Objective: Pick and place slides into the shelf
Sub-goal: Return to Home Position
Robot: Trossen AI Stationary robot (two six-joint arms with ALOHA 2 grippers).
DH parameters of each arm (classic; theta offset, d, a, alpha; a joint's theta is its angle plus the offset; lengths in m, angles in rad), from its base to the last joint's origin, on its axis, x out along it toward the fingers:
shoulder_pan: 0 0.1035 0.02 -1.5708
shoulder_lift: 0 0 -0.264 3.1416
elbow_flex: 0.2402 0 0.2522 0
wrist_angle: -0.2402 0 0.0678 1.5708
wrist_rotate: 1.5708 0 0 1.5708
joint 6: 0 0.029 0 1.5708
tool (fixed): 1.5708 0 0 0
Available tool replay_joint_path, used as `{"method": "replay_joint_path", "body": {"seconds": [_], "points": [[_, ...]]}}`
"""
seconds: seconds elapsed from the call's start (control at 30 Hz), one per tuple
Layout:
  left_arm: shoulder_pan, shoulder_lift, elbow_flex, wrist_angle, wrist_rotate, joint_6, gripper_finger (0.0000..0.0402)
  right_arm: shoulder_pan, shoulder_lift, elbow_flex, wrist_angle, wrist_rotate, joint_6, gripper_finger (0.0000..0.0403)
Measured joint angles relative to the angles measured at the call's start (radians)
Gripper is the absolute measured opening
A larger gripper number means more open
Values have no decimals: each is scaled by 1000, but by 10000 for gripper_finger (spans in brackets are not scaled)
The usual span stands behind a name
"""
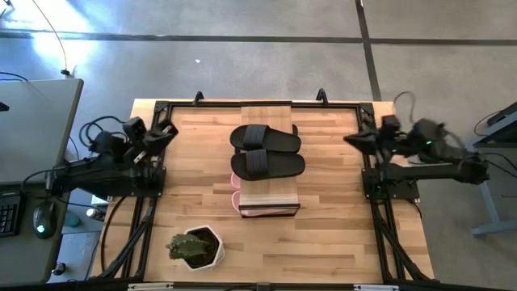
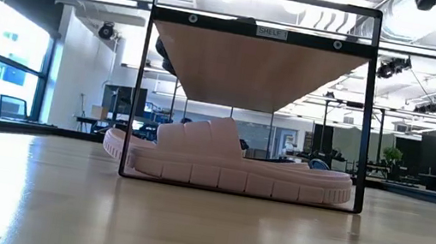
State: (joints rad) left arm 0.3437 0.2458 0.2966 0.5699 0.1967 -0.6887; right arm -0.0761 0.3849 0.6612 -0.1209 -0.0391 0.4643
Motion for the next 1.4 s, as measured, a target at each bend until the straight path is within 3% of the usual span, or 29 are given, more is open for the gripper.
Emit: {"method": "replay_joint_path", "body": {"seconds": [0.2,0.33,0.57,0.9,1.23,1.4], "points": [[47,-10,0,105,106,109,0,33,34,223,-141,-45,-171,0],[67,-53,0,64,110,138,0,65,14,230,-119,-20,-219,0],[69,-150,0,-211,104,149,0,111,-65,-19,126,-9,-186,0],[69,-204,-3,-379,89,203,0,112,-216,-309,375,17,-81,0],[68,-240,-105,-385,72,161,0,112,-289,-489,517,54,-8,0],[68,-240,-183,-289,72,126,0,112,-289,-549,562,69,34,0]]}}
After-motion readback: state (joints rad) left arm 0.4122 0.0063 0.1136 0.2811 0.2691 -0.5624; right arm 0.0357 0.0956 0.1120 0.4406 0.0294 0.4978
